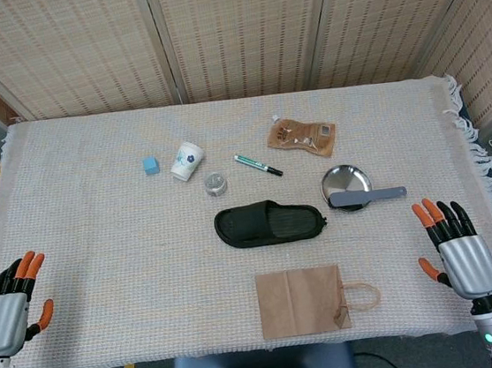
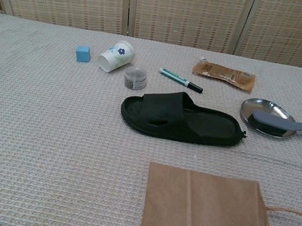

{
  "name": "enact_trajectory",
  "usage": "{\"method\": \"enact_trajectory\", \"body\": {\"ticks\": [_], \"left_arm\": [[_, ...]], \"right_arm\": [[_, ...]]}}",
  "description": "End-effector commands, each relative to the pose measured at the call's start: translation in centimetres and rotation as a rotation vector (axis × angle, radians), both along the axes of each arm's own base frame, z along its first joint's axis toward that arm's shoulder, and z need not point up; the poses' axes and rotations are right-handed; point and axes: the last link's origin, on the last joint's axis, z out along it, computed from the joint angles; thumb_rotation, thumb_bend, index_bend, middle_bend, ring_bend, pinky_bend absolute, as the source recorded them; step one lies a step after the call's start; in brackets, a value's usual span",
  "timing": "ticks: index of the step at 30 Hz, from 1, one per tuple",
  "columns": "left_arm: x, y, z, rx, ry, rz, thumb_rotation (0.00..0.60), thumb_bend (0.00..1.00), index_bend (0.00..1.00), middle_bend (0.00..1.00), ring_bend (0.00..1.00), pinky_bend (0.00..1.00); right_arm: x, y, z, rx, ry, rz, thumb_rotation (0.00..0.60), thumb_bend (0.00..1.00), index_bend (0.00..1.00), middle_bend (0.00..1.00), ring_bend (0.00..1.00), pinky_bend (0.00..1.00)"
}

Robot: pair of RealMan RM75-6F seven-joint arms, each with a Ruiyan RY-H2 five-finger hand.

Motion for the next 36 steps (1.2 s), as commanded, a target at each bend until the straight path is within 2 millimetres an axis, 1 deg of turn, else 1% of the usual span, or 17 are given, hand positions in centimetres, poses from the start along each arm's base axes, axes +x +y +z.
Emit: {"method": "enact_trajectory", "body": {"ticks": [1,3,6,9,10,12,14,16,18,20,24,30,34,36], "left_arm": [[0.0,0.1,-0.2,-0.002,0.001,-0.007,0.6,0.47,0.0,0.0,0.0,0.11],[0.1,0.1,-0.3,-0.003,-0.001,-0.014,0.6,0.47,0.0,0.0,0.0,0.11],[0.1,0.3,-0.5,-0.011,-0.005,-0.013,0.6,0.47,0.0,0.0,0.0,0.11],[0.0,0.4,-0.6,-0.016,-0.005,-0.012,0.6,0.47,0.0,0.0,0.0,0.11],[0.0,0.5,-0.7,-0.019,-0.006,-0.01,0.6,0.47,0.0,0.0,0.0,0.11],[-0.1,0.5,-0.8,-0.022,0.002,0.0,0.6,0.47,0.0,0.0,0.0,0.11],[-0.2,0.5,-1.1,-0.032,0.006,0.009,0.6,0.47,0.0,0.0,0.0,0.11],[-0.1,0.5,-1.3,-0.044,0.007,0.012,0.6,0.47,0.0,0.0,0.0,0.11],[-0.1,0.5,-1.4,-0.05,0.008,0.012,0.6,0.47,0.0,0.0,0.0,0.11],[-0.2,0.5,-1.4,-0.053,0.008,0.015,0.6,0.47,0.0,0.0,0.0,0.11],[-0.3,0.5,-1.4,-0.055,0.008,0.022,0.6,0.47,0.0,0.0,0.0,0.11],[-0.3,0.5,-1.4,-0.057,0.005,0.023,0.6,0.47,0.0,0.0,0.0,0.11],[-0.3,0.5,-1.4,-0.057,0.003,0.023,0.6,0.47,0.0,0.0,0.0,0.11],[-0.3,0.5,-1.4,-0.056,0.002,0.021,0.6,0.47,0.0,0.0,0.0,0.11]], "right_arm": [[0.0,-0.5,-0.3,-0.01,-0.008,-0.013,0.6,0.15,0.0,0.0,0.0,0.0],[0.0,-1.0,-0.8,-0.016,-0.013,-0.013,0.6,0.15,0.0,0.0,0.0,0.0],[0.0,-2.9,-2.1,0.001,-0.006,-0.035,0.6,0.15,0.02,0.0,0.0,0.0],[0.9,-6.3,-3.4,0.049,-0.007,-0.03,0.6,0.15,0.04,0.0,0.0,0.0],[1.4,-7.7,-4.1,0.079,-0.013,-0.029,0.6,0.16,0.04,0.01,0.0,0.0],[2.0,-9.8,-5.0,0.112,0.001,-0.023,0.6,0.16,0.07,0.05,0.0,0.0],[2.8,-12.0,-6.2,0.134,0.023,-0.021,0.6,0.16,0.11,0.09,0.0,0.01],[3.2,-13.8,-7.4,0.142,0.04,-0.034,0.6,0.19,0.17,0.13,0.0,0.01],[3.6,-14.9,-8.3,0.135,0.041,-0.041,0.6,0.22,0.23,0.17,0.0,0.01],[3.9,-15.9,-9.1,0.132,0.041,-0.048,0.6,0.24,0.28,0.19,0.0,0.01],[4.0,-17.0,-10.3,0.159,0.061,-0.065,0.6,0.24,0.3,0.2,0.0,0.01],[3.3,-17.6,-11.4,0.186,0.074,-0.118,0.6,0.24,0.3,0.2,0.0,0.01],[2.9,-17.8,-11.7,0.187,0.072,-0.135,0.6,0.24,0.3,0.2,0.0,0.01],[2.7,-17.7,-11.7,0.183,0.071,-0.136,0.6,0.24,0.32,0.21,0.02,0.02]]}}
